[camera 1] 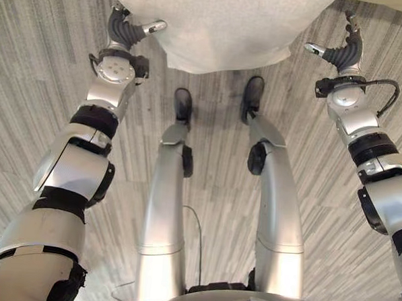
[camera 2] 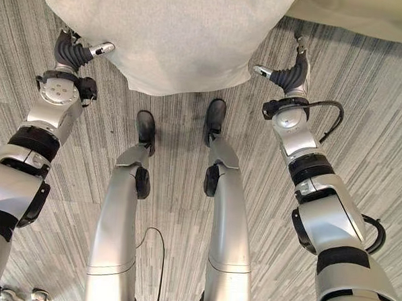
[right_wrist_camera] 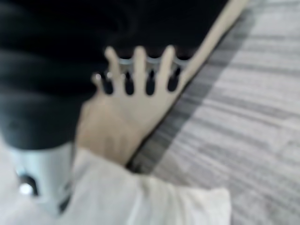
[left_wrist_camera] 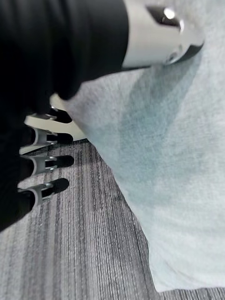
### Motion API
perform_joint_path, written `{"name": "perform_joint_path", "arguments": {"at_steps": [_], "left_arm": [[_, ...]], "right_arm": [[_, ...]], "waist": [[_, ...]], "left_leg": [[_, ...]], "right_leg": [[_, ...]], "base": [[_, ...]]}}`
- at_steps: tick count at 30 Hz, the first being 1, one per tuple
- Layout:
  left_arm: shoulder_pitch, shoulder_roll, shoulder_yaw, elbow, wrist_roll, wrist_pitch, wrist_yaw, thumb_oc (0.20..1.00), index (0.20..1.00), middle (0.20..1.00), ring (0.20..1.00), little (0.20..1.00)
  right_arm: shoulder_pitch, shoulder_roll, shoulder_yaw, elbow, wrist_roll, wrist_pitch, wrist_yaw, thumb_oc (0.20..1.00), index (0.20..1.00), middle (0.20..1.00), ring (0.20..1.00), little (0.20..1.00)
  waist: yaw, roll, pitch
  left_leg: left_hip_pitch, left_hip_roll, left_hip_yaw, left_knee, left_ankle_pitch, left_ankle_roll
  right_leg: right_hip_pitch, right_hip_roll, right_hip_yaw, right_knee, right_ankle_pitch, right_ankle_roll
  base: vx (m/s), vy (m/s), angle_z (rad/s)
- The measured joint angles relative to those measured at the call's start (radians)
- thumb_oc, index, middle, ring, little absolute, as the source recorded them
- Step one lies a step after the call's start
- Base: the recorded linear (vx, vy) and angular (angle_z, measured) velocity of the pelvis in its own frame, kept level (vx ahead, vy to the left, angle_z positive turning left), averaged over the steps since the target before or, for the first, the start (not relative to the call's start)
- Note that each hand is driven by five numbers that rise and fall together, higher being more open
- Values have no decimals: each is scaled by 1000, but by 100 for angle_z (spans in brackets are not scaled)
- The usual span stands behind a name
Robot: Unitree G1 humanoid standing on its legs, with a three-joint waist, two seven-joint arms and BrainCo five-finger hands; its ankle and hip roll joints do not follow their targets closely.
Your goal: Pick up all the scattered cushions and arrange them neatly on the sofa.
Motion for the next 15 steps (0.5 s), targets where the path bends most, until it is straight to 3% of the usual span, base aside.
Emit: {"name": "perform_joint_path", "arguments": {"at_steps": [6,12,15], "left_arm": [[-10,9,-21,-32,0,-1,1,1000,1000,1000,1000,1000],[-10,17,-42,-39,0,-2,1,1000,1000,1000,1000,1000],[-13,17,-69,-38,0,-2,3,1000,1000,1000,1000,1000]], "right_arm": [[-39,7,21,-8,1,-7,7,1000,1000,1000,1000,1000],[-110,-4,153,-20,-6,-8,39,1000,1000,1000,1000,1000],[-114,8,147,-20,-9,3,39,1000,1000,1000,1000,1000]], "waist": [[6,0,0],[13,0,0],[19,0,0]], "left_leg": [[-14,-1,-3,6,0,0],[-22,1,-7,29,-2,-1],[-22,0,-10,33,-2,-2]], "right_leg": [[-13,0,-1,7,-2,1],[-18,0,-5,27,-4,0],[-18,0,-6,36,-7,-3]], "base": [[11,-49,1],[8,-49,0],[1,-24,2]]}}
